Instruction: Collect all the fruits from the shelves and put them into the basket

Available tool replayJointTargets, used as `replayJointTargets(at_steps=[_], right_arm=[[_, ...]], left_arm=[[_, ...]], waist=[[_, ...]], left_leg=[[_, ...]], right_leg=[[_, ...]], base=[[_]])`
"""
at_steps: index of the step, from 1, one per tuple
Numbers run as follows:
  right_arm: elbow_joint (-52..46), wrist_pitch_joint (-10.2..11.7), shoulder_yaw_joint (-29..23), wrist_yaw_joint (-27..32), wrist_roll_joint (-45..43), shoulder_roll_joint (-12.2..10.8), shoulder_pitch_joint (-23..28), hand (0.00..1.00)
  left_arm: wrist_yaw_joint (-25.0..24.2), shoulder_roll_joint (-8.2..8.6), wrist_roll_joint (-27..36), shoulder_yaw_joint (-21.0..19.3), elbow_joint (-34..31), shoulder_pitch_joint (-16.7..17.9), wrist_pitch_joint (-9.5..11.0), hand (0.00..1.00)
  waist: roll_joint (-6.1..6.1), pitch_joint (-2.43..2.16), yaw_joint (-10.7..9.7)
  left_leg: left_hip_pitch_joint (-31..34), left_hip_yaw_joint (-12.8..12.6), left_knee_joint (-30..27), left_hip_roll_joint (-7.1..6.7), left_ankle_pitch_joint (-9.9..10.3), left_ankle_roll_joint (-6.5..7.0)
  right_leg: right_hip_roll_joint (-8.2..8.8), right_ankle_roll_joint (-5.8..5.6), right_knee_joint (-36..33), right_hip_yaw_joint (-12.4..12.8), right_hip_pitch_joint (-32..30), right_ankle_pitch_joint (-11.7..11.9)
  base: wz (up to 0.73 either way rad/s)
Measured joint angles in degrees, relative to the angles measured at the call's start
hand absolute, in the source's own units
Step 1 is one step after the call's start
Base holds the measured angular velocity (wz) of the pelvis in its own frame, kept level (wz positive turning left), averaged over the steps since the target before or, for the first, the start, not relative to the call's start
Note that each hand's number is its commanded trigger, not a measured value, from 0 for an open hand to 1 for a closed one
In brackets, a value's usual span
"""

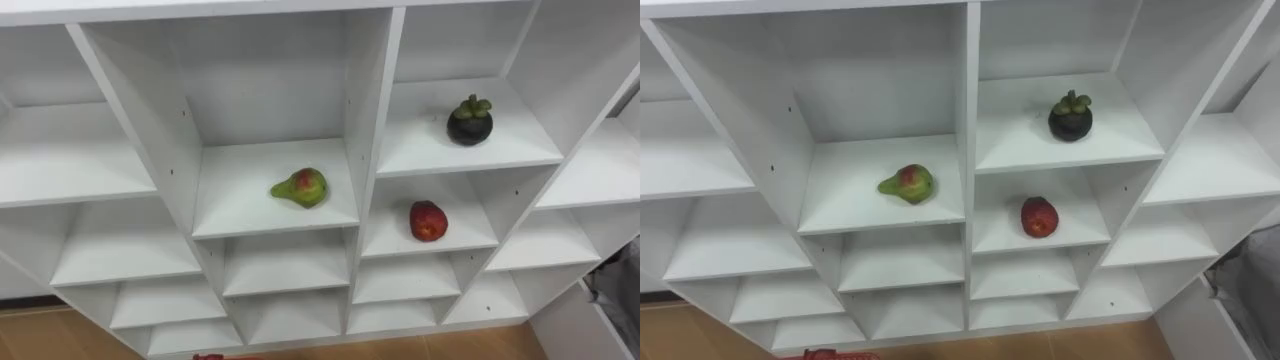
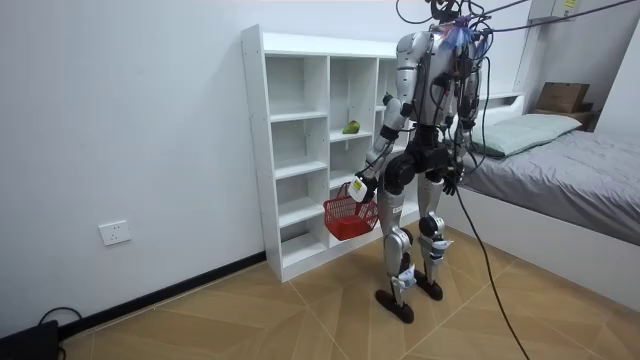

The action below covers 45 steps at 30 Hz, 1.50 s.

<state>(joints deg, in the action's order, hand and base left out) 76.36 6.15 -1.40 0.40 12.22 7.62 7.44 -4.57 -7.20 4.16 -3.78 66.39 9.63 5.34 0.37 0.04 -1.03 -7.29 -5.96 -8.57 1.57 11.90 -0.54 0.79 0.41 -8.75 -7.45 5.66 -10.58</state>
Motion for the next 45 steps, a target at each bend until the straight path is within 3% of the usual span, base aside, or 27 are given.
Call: replayJointTargets(at_steps=[21, 33, 42, 45], right_arm=[[-0.49, -0.79, 0.15, 0.45, 0.69, 0.05, 0.53, 0.0], [-3.39, 1.03, -0.13, 7.81, -4.17, -0.24, 0.3, 0.0], [-20.41, 3.96, -3.22, 11.06, -8.17, -0.56, 3.4, 0.0], [-32.28, 4.49, -2.08, 11.63, -9.95, -1.12, 7.39, 0.0]], left_arm=[[2.96, -0.01, 0.01, -0.48, 0.57, 0.22, -0.07, 1.0], [6.7, 0.05, 0.15, -0.49, 0.51, 0.71, 0.65, 1.0], [6.89, -0.26, 0.03, -0.46, -0.38, 1.48, 2.78, 1.0], [6.87, -0.26, 0.19, 0.78, -5.02, 3.35, 2.97, 1.0]], waist=[[0.18, 0.04, 0.89], [-0.03, -0.05, 1.06], [0.35, -0.01, -0.08], [0.15, -0.11, -0.28]], left_leg=[[0.0, -0.06, -0.05, -0.01, 0.0, 0.0], [0.09, -0.12, -0.06, -0.03, 0.0, 0.0], [-0.04, -0.51, -0.11, -0.05, -0.01, 0.01], [0.71, -0.53, -0.14, -0.03, -0.01, 0.01]], right_leg=[[0.0, 0.0, 0.07, 0.35, -0.05, 0.0], [-0.02, -0.01, -0.04, 0.49, -0.2, 0.0], [0.01, -0.04, -0.06, 0.87, -0.3, 0.0], [-0.01, -0.07, -0.19, 1.03, -1.21, 0.04]], base=[[0.0], [0.0], [-0.01], [-0.02]])
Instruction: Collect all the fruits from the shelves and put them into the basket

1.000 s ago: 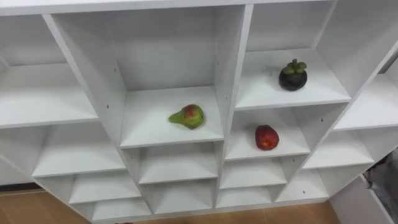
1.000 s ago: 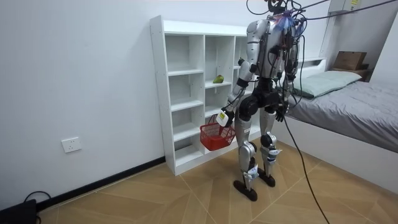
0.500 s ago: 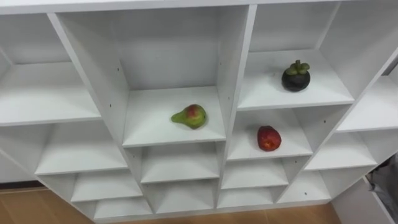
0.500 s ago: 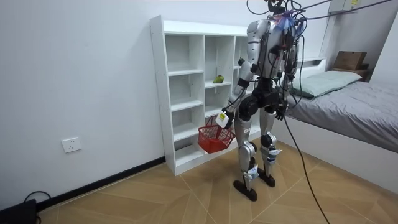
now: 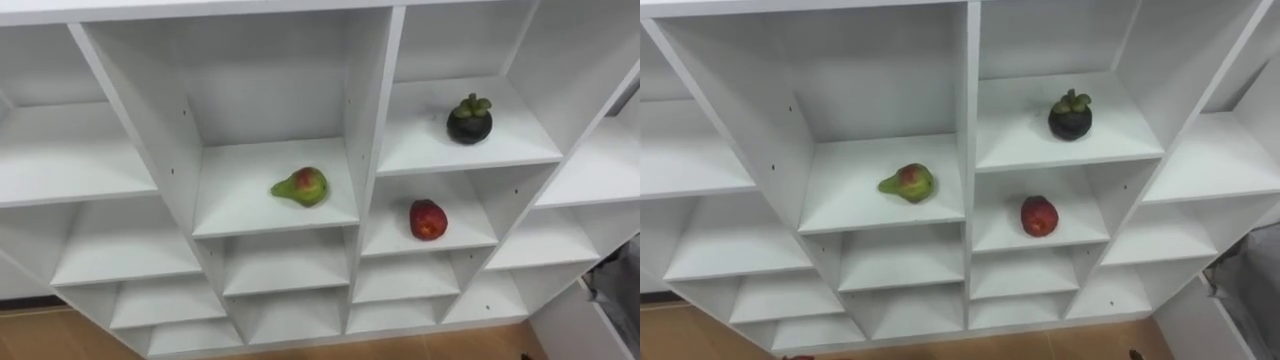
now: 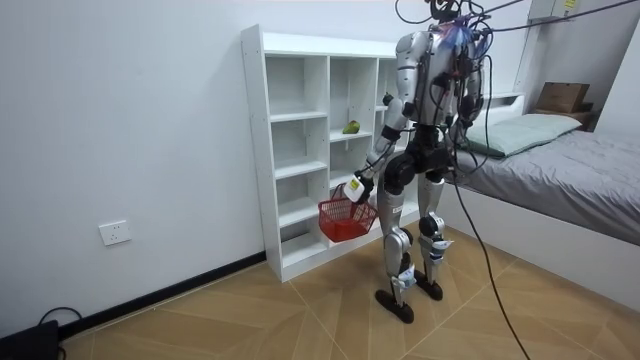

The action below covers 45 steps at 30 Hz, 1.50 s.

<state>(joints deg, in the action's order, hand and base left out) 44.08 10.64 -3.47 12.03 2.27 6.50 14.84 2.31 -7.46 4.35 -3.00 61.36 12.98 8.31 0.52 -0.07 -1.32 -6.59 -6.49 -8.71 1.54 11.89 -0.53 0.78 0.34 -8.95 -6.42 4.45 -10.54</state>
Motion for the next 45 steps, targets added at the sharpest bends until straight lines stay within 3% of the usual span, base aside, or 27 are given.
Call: replayJointTargets(at_steps=[5, 8, 10, 15, 19, 28, 35, 45], right_arm=[[-15.75, 0.64, 2.98, 1.28, -3.46, -0.42, 4.45, 0.0], [-22.02, 0.77, 3.63, 2.49, -3.79, -0.4, 5.83, 0.0], [-27.45, 0.89, 4.03, 3.51, -3.8, -0.36, 6.56, 0.0], [-38.88, 3.9, 4.69, 8.11, -5.32, -0.07, 7.83, 0.0], [-40.92, 5.66, 5.82, 9.98, -7.58, 0.66, 7.73, 0.0], [-44.21, 6.12, 8.86, 14.13, -11.74, 2.08, 5.9, 0.0], [-47.18, 6.95, 10.54, 16.88, -12.95, 2.84, 2.91, 0.0], [-47.19, 7.03, 11.23, 17.28, -13.84, 2.94, 1.8, 0.0]], left_arm=[[0.01, 0.1, -0.15, 1.67, -1.06, 0.59, 0.62, 1.0], [-0.06, 0.03, -0.08, 2.17, -2.11, 0.56, 0.92, 1.0], [-0.33, 0.04, -0.02, 2.2, -2.02, 0.62, 1.02, 1.0], [-0.66, -0.01, -0.06, 3.29, -2.0, 0.94, 1.84, 1.0], [-1.54, 0.0, -0.04, 3.95, -2.02, 1.0, 2.2, 1.0], [-2.19, -0.15, 0.49, 5.3, -0.91, -0.1, 2.26, 1.0], [-3.04, -0.64, 0.53, 7.21, 0.53, -1.51, 2.25, 1.0], [-3.06, -1.04, 1.73, 8.15, 0.63, -2.06, 2.26, 1.0]], waist=[[-0.7, -0.14, 0.0], [-0.44, -0.32, -0.05], [-0.74, -0.14, -0.04], [-1.03, -0.1, -0.04], [-1.17, -0.13, 0.08], [-1.34, -0.12, 0.4], [-0.44, -0.06, 1.8], [-0.3, 0.01, 1.68]], left_leg=[[0.07, -1.45, 0.13, 0.08, 0.0, 0.01], [0.59, -1.74, 0.17, 0.03, 0.0, 0.0], [1.24, -2.16, 0.13, 0.05, 0.0, 0.0], [1.46, -2.37, 0.13, 0.04, -0.01, 0.0], [1.3, -2.39, 0.14, 0.04, -0.01, 0.0], [1.37, -2.39, 0.14, 0.05, -0.01, 0.0], [2.27, -2.36, 0.11, 0.17, -0.01, 0.01], [2.83, -2.23, 0.1, 0.19, -0.02, 0.01]], right_leg=[[-0.13, -0.03, -0.03, 1.42, -0.58, 0.19], [-0.1, -0.04, -0.73, 1.74, -1.59, 0.19], [-0.11, -0.06, -1.01, 1.77, -2.45, 0.21], [-0.12, -0.08, -0.82, 1.82, -2.52, 0.26], [-0.11, -0.08, -0.78, 2.13, -2.49, 0.26], [-0.17, -0.12, -0.89, 2.34, -2.62, 0.32], [-0.29, -0.03, -0.74, 2.27, -3.44, 0.65], [-0.22, 0.02, -0.79, 1.62, -3.64, 0.7]], base=[[-0.15], [-0.09], [-0.08], [0.0], [0.0], [0.0], [0.0], [0.01]])
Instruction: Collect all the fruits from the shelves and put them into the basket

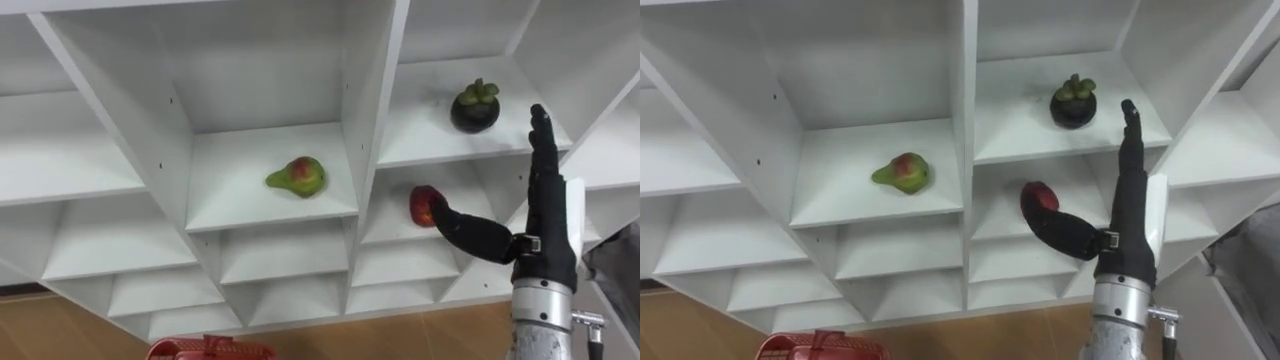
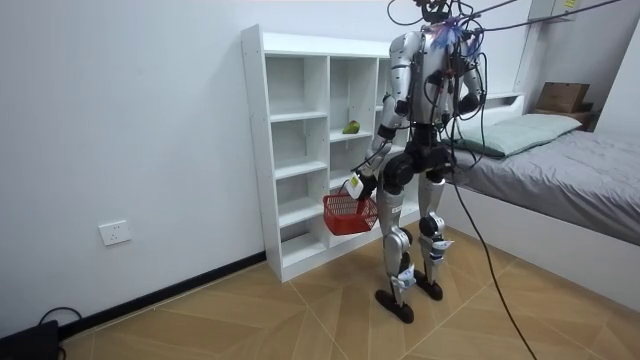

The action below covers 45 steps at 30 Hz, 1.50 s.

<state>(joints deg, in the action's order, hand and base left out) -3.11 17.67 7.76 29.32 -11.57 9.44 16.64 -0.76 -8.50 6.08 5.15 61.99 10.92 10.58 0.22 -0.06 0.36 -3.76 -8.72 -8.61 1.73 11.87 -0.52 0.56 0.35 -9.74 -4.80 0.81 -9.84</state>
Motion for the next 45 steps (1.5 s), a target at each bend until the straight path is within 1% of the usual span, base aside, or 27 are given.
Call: replayJointTargets(at_steps=[6, 9, 10, 12, 16, 21, 22, 27, 29, 31, 33, 35, 37, 38, 39, 43, 45], right_arm=[[-0.92, 0.0, -0.12, 0.04, 0.07, 0.29, -0.93, 0.0], [-0.95, 0.0, -0.16, 0.12, 1.13, 0.66, -3.1, 0.0], [-0.96, 0.0, -0.18, 0.12, 1.84, 1.09, -3.71, 0.0], [-0.99, 0.0, -0.27, 0.11, 2.33, 1.98, -4.75, 0.0], [-0.99, -0.01, -0.7, -0.05, 2.39, 2.17, -5.99, 0.0], [-0.69, -0.02, -4.35, -0.97, 5.21, 2.31, -7.95, 0.0], [-0.55, -0.02, -5.15, -1.21, 6.03, 2.46, -8.39, 0.0], [0.24, -0.21, -5.8, -2.0, 9.27, 2.92, -9.18, 0.0], [1.08, -0.25, -6.47, -2.71, 10.5, 2.96, -9.69, 0.0], [2.23, -0.29, -7.13, -2.76, 12.02, 3.22, -10.46, 0.0], [2.57, -0.98, -7.32, -2.75, 13.21, 3.59, -11.09, 0.0], [2.75, -1.43, -7.46, -2.91, 13.53, 4.23, -11.12, 0.0], [2.92, -1.8, -7.69, -3.2, 13.52, 4.23, -11.13, 0.0], [2.98, -2.28, -8.0, -3.3, 13.48, 4.23, -11.14, 0.0], [3.2, -2.32, -8.14, -3.29, 13.48, 4.24, -11.17, 0.0], [6.06, -2.91, -9.44, -3.35, 13.28, 4.29, -11.84, 0.0], [6.75, -2.93, -9.63, -4.27, 13.28, 4.31, -12.24, 0.0]], left_arm=[[-0.97, -0.18, -0.02, -0.03, -0.18, -0.07, -0.01, 1.0], [-1.0, -0.18, -0.02, -0.02, -0.14, -0.23, -0.01, 1.0], [-1.09, -0.18, -0.01, -0.03, -0.11, -0.14, -0.01, 1.0], [-1.16, -0.18, 0.0, -0.11, -0.05, -0.15, -0.06, 1.0], [-1.4, -0.14, -0.04, -0.49, -0.06, -0.12, -0.27, 1.0], [-2.25, -0.17, -0.72, -1.95, -0.03, -0.12, -0.68, 1.0], [-2.26, -0.2, -0.68, -2.09, 0.07, -0.1, -0.72, 1.0], [-2.2, -0.22, -0.67, -2.24, 0.46, -0.24, -0.77, 1.0], [-2.19, -0.27, -1.29, -2.4, 0.45, -0.16, -1.29, 1.0], [-2.24, -0.28, -1.31, -2.57, 0.41, -0.38, -1.54, 1.0], [-2.34, -0.35, -1.39, -2.89, 0.39, -0.19, -1.67, 1.0], [-2.72, -0.32, -2.62, -4.42, 0.33, -0.16, -1.97, 1.0], [-2.88, -0.3, -4.01, -5.7, 0.27, -0.13, -2.37, 1.0], [-3.15, -0.32, -4.56, -6.45, 0.1, -0.13, -2.88, 1.0], [-3.26, -0.34, -4.58, -6.78, 0.0, -0.13, -3.07, 1.0], [-3.27, -0.34, -4.6, -7.54, -0.14, 0.21, -3.15, 1.0], [-3.32, -0.32, -4.59, -8.27, -0.19, 0.2, -3.15, 1.0]], waist=[[0.24, -0.01, 0.02], [0.41, 0.04, -0.01], [0.56, 0.01, 0.04], [0.79, 0.11, 0.07], [0.88, 0.11, 0.06], [0.89, 0.12, 0.11], [0.9, 0.23, 0.05], [1.08, 0.32, 0.03], [1.35, 0.44, -0.21], [1.67, 0.53, -0.2], [1.9, 0.45, -0.08], [2.23, 0.24, 0.16], [2.34, 0.16, 0.24], [2.36, 0.15, 0.28], [2.36, 0.15, 0.33], [2.42, 0.14, 1.45], [2.52, 0.14, 1.46]], left_leg=[[-0.61, 0.0, -0.01, 0.0, 0.0, 0.0], [-0.93, 0.0, 0.0, 0.01, 0.0, 0.0], [-1.09, 0.02, -0.02, 0.02, 0.0, 0.0], [-1.51, 0.04, -0.01, 0.04, 0.0, 0.0], [-1.72, 0.04, -0.01, 0.05, 0.0, 0.0], [-1.72, 0.08, 0.0, 0.06, 0.0, 0.0], [-1.82, 0.1, 0.0, 0.07, 0.0, 0.01], [-1.81, 0.11, 0.0, 0.1, -0.01, 0.0], [-1.68, 0.85, 0.0, 0.04, -0.01, 0.0], [-1.58, 0.94, -0.02, 0.03, -0.01, 0.01], [-1.38, 1.14, -0.04, 0.01, -0.02, 0.02], [-1.33, 1.2, -0.13, 0.03, -0.02, 0.01], [-1.33, 1.38, -0.15, 0.04, -0.02, 0.01], [-1.33, 1.42, -0.16, 0.04, -0.02, 0.02], [-1.33, 1.44, -0.17, 0.04, -0.02, 0.02], [-1.28, 1.72, -0.24, 0.05, -0.02, 0.02], [-0.9, 2.24, -0.56, 0.0, -0.02, 0.02]], right_leg=[[-0.01, 0.0, 0.03, 0.06, 0.27, 0.0], [-0.02, 0.02, 0.0, 0.08, 0.53, 0.01], [-0.02, 0.02, 0.03, 0.02, 0.79, 0.02], [-0.02, 0.02, 0.1, -0.06, 1.27, 0.02], [-0.02, 0.02, 0.07, -0.19, 1.51, 0.02], [0.0, 0.02, 0.09, -0.34, 1.74, 0.02], [0.0, 0.02, 0.15, -0.39, 2.12, 0.02], [-0.01, 0.02, 0.17, -0.45, 2.15, 0.02], [0.05, 0.02, 0.18, -0.85, 2.21, 0.02], [0.06, 0.03, 0.18, -0.97, 2.19, 0.02], [0.09, 0.02, 0.18, -1.39, 2.14, 0.02], [0.07, 0.03, 0.19, -1.48, 2.16, 0.02], [0.07, 0.04, 0.16, -1.65, 2.21, 0.03], [0.09, 0.06, 0.12, -1.72, 2.21, 0.04], [0.1, 0.06, 0.09, -1.76, 2.21, 0.05], [0.12, 0.1, 0.01, -1.86, 2.21, 0.07], [0.17, 0.1, 0.04, -2.23, 2.2, 0.07]], base=[[0.0], [0.0], [0.03], [0.02], [0.0], [0.01], [0.0], [0.0], [0.08], [0.07], [0.08], [0.02], [0.03], [0.0], [0.0], [0.01], [0.09]])
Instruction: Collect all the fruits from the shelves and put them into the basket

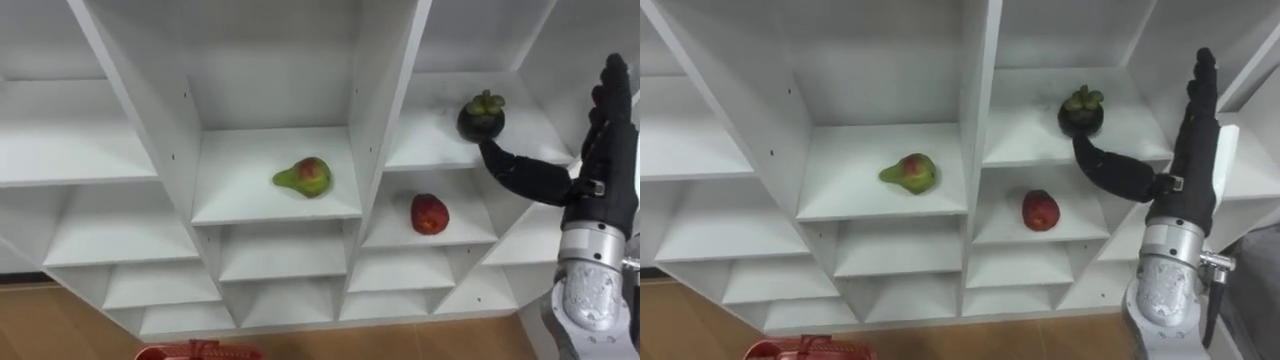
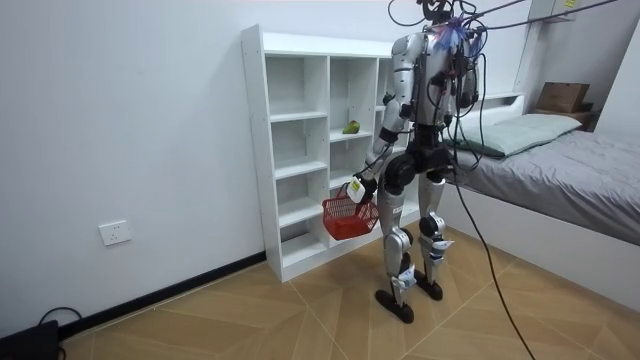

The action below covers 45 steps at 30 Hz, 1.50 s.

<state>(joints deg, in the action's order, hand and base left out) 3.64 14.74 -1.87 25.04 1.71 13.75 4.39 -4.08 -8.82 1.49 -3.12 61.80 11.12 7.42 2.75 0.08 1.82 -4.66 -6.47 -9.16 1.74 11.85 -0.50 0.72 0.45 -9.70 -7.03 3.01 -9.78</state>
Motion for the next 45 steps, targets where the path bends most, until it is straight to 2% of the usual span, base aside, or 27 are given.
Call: replayJointTargets(at_steps=[4, 13, 21, 29, 33, 40, 45], right_arm=[[0.17, -1.1, 0.08, -0.29, -0.12, 0.08, -1.21, 0.0], [1.61, -1.14, 0.08, -0.38, -2.5, 0.09, -3.2, 0.0], [3.08, -1.8, 0.07, -1.47, -3.98, 0.23, -5.96, 0.0], [4.63, -2.35, 0.08, -3.94, -3.27, 2.31, -8.54, 0.0], [4.61, -2.41, 0.08, -5.39, -3.29, 2.47, -9.45, 0.0], [7.93, -2.42, 0.04, -8.88, -3.39, 2.48, -12.3, 0.0], [10.74, -2.44, 0.02, -9.72, -3.48, 2.77, -12.91, 0.0]], left_arm=[[0.08, -0.06, 0.01, -0.1, -0.08, -0.05, -0.02, 1.0], [1.2, -0.5, 0.07, -0.16, -0.21, 0.51, -0.05, 1.0], [1.42, -0.59, 0.08, -0.17, -0.19, 0.57, -0.83, 1.0], [2.37, -0.52, 0.05, -0.09, -0.24, 0.28, -1.23, 1.0], [2.32, -0.54, 0.04, -0.09, -0.28, 0.34, -1.31, 1.0], [2.31, -0.59, -0.81, -0.13, -0.98, 0.5, -1.32, 1.0], [2.17, -0.73, -1.89, -0.14, -2.51, 0.79, -1.33, 1.0]], waist=[[0.17, 0.03, 0.16], [0.95, 0.28, 0.21], [0.96, 0.26, 0.22], [0.99, 0.14, 0.28], [1.19, 0.04, 0.27], [1.51, 0.24, 0.27], [1.98, 0.54, 0.36]], left_leg=[[0.11, 0.52, -0.19, -0.06, -0.01, 0.02], [-0.01, 1.79, -0.35, -0.27, -0.08, 0.1], [0.19, 2.04, -0.33, -0.28, -0.08, 0.1], [0.62, 2.72, -0.36, -0.27, -0.09, 0.09], [0.39, 2.74, -0.36, -0.26, -0.09, 0.09], [0.05, 2.88, -0.5, -0.3, -0.14, 0.14], [0.29, 3.49, -0.5, -0.5, -0.39, 0.3]], right_leg=[[0.08, 0.0, 0.02, -0.39, 0.08, 0.0], [0.31, -0.02, 0.47, -1.65, 0.8, -0.02], [0.3, -0.01, 0.96, -1.93, 0.87, -0.02], [0.37, 0.0, 0.77, -2.62, 0.9, -0.01], [0.37, 0.01, 0.76, -2.6, 1.14, 0.0], [0.44, 0.02, 0.65, -2.78, 1.74, 0.01], [0.72, 0.01, 0.52, -3.46, 1.69, 0.01]], base=[[0.07], [0.07], [0.0], [0.03], [0.0], [0.01], [0.07]])
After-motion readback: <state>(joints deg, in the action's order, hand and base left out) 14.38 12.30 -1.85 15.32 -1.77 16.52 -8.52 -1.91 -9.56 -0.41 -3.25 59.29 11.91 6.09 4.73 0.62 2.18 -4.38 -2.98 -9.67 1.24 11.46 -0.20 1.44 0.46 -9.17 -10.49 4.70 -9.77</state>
